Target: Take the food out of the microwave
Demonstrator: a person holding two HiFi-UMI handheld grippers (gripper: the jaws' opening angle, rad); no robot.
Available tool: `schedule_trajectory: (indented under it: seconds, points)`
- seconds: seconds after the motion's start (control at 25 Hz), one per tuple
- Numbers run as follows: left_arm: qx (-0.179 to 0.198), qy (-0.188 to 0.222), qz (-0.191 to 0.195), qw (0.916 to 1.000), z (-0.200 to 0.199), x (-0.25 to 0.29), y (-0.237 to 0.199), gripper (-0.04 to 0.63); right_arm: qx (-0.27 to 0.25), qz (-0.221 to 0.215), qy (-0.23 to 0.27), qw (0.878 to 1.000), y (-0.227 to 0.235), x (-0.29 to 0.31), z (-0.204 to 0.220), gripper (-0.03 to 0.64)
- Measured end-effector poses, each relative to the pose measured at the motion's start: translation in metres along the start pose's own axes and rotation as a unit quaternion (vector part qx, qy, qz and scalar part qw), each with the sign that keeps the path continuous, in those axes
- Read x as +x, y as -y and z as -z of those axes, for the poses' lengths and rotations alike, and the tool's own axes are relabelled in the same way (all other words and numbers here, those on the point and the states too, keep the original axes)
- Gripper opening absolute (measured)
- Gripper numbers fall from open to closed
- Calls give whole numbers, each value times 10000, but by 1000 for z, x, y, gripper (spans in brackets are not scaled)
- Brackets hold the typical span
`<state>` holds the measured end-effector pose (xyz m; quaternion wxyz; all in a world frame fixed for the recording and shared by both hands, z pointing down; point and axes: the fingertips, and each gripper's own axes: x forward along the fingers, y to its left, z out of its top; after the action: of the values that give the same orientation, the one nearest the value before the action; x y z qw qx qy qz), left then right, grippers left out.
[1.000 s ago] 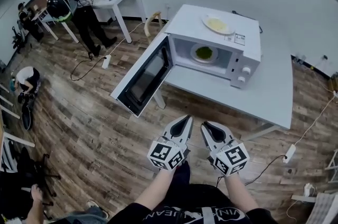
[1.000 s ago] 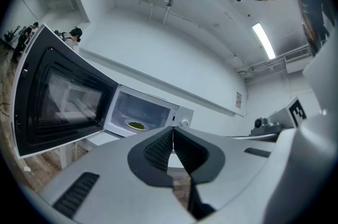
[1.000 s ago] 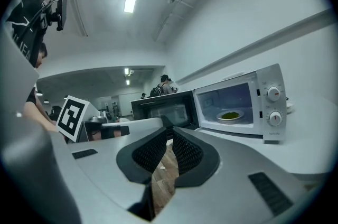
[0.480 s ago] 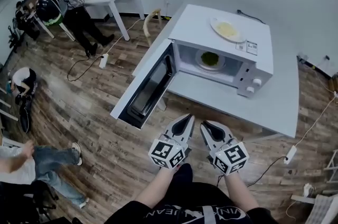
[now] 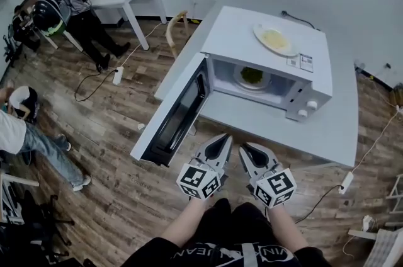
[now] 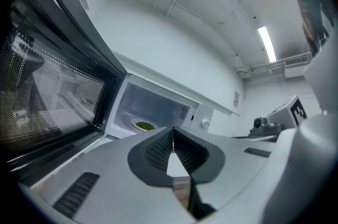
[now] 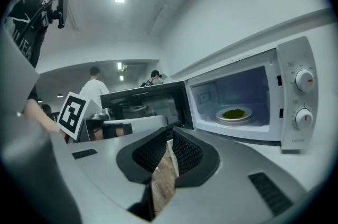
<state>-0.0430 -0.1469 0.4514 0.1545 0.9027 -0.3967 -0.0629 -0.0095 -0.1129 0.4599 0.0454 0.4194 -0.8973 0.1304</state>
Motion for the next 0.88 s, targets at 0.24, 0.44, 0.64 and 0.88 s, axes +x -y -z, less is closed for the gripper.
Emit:
schedule_trajectory:
  seconds: [0.24, 0.44, 0.64, 0.88]
  points:
    - [-55, -67, 75, 9999, 8, 9, -1, 11, 72, 154, -54, 9998, 14, 3, 7, 52]
    - [-100, -142, 59, 9998, 14, 26, -8, 11, 77, 235, -79, 9997, 32, 11, 7, 52]
    - [-90, -126, 58, 9999, 8, 49, -16, 11, -42, 283, -122, 9995, 55, 25, -4, 54]
    - [-168, -158, 29, 9997, 10, 78, -27, 11, -152, 374, -218, 9989, 83, 46, -10, 54]
